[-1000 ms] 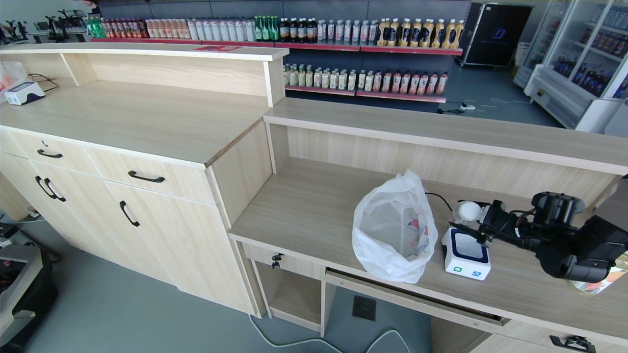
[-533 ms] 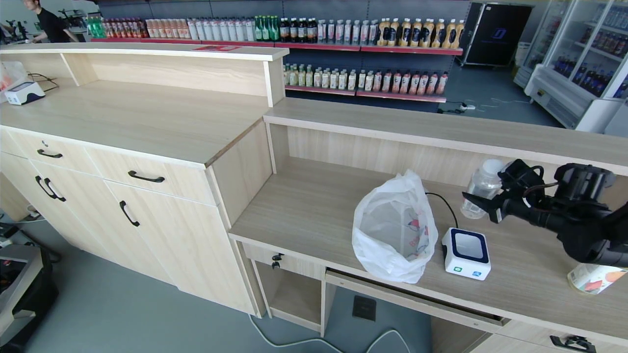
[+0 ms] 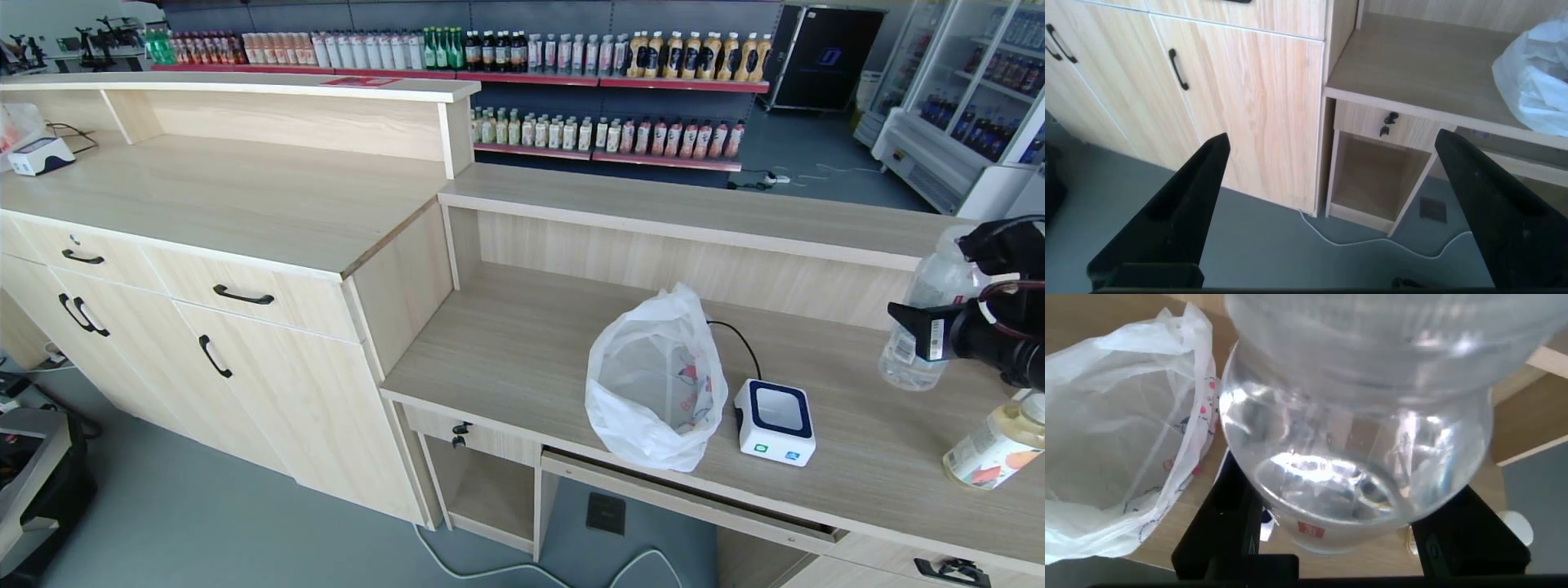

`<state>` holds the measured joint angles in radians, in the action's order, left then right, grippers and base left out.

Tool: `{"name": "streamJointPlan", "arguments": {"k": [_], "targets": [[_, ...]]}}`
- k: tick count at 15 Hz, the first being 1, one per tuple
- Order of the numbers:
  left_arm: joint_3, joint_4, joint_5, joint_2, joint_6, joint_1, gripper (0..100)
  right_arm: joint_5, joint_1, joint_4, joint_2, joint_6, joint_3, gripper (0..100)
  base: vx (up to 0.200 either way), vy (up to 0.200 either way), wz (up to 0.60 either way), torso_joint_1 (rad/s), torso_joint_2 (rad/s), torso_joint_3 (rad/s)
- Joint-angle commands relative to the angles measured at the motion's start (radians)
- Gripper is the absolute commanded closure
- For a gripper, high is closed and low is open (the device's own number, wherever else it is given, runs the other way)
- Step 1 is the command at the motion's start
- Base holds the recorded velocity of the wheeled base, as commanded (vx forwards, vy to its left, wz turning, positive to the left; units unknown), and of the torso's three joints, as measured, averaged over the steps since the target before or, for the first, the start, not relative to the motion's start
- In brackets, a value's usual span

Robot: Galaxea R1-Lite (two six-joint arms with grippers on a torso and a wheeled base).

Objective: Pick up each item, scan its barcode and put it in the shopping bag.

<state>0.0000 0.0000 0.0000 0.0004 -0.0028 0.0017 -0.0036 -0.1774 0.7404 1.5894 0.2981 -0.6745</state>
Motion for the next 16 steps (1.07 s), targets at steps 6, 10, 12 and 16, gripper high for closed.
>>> {"name": "streamJointPlan", "arguments": {"k": [6,10,12,16], "targets": [[0.000,0.000,0.000,0.000,0.000,0.000,0,0.020,-0.043,0.008,-0.094,0.084,0.039,100,0.000,0.000,0.20,0.000,0.00,0.002],[0.000,0.000,0.000,0.000,0.000,0.000,0,0.028,-0.011,0.099,0.011,0.065,0.015,100,0.000,0.000,0.60,0.004,0.00,0.004],[0.000,0.000,0.000,0.000,0.000,0.000,0,0.045,-0.004,0.114,0.116,0.000,-0.034,100,0.000,0.000,0.00,0.000,0.00,0.000],[0.000,0.000,0.000,0.000,0.000,0.000,0,0.047,0.012,0.257,0.495,-0.094,-0.286,100,0.000,0.000,0.00,0.000,0.00,0.000]]}}
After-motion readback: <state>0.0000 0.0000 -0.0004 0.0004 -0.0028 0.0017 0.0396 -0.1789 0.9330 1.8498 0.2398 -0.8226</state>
